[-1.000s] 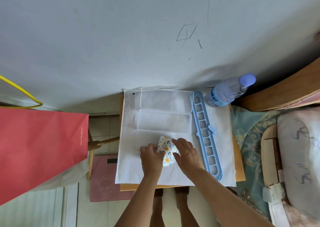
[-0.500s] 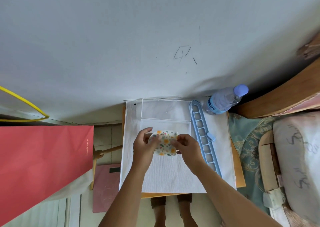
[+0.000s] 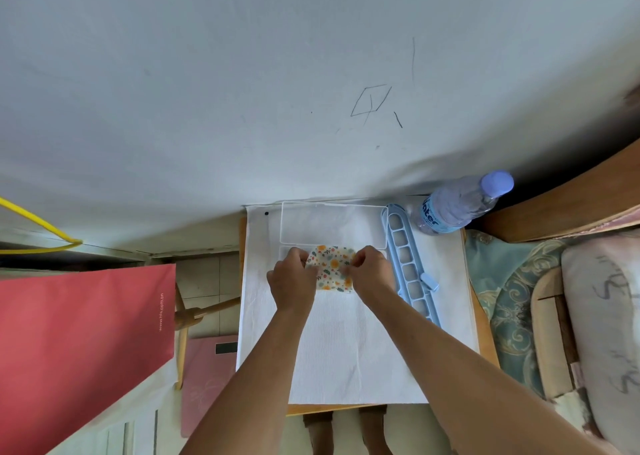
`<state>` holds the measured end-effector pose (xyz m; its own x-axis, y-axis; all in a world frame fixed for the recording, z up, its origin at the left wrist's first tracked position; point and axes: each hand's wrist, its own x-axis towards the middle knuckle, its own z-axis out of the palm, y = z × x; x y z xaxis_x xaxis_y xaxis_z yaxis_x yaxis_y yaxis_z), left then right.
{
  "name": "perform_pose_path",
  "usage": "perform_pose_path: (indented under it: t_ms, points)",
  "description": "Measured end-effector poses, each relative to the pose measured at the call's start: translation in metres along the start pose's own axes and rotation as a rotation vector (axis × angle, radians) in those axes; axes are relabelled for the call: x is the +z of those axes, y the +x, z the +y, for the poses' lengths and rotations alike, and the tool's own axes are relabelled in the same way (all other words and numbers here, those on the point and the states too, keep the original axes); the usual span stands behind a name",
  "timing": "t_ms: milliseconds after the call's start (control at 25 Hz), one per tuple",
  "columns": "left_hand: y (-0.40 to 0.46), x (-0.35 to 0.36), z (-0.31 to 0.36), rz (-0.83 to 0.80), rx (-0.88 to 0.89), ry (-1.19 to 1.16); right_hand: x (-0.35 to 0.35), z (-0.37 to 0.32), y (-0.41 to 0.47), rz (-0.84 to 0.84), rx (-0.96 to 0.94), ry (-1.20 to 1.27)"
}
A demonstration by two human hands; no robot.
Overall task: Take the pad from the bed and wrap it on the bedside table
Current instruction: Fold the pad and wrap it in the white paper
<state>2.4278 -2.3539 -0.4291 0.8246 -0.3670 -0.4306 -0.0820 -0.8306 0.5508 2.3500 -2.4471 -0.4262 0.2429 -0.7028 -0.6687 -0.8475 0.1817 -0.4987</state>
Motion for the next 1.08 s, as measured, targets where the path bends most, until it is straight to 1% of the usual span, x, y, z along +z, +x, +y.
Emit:
perform_pose_path:
  t_ms: [80,160,280,440,560,640,720,800,840,960,1000,1080]
  points:
    - [0.003,0.003,-0.003,0.004,0.034,0.092,0.003,0.002,0.002,-0.001,-0.001,-0.024]
    - [0.006,0.007,-0.005,-0.009,0.082,0.237,0.007,0.004,0.002,0.010,0.000,-0.065]
    - [0.008,0.013,-0.006,0.000,0.105,0.389,0.011,0.010,0.000,0.051,-0.074,-0.195]
    - [0.009,0.014,-0.008,0.011,0.107,0.463,0.008,0.012,-0.001,0.010,-0.139,-0.269]
    - [0.007,0.011,-0.009,-0.002,0.160,0.473,0.003,0.011,-0.001,-0.039,-0.210,-0.363]
    - [0.002,0.004,-0.010,-0.007,0.195,0.373,-0.001,0.013,-0.006,-0.027,-0.304,-0.389]
    - [0.000,-0.010,-0.011,0.049,0.198,0.192,-0.010,0.016,-0.012,0.109,-0.390,-0.277]
    - [0.011,-0.023,-0.013,0.102,0.137,0.026,-0.023,0.018,-0.012,0.255,-0.373,-0.157]
    - [0.020,-0.029,-0.015,0.082,0.084,-0.052,-0.028,0.016,-0.010,0.255,-0.314,-0.130]
    - [0.045,-0.039,-0.013,-0.119,-0.112,-0.357,-0.038,0.005,0.007,0.054,-0.093,0.048]
    - [0.049,-0.040,-0.013,-0.161,-0.149,-0.443,-0.039,0.001,0.011,0.002,-0.054,0.140]
    - [0.051,-0.041,-0.012,-0.164,-0.157,-0.511,-0.043,-0.006,0.015,-0.031,-0.014,0.315]
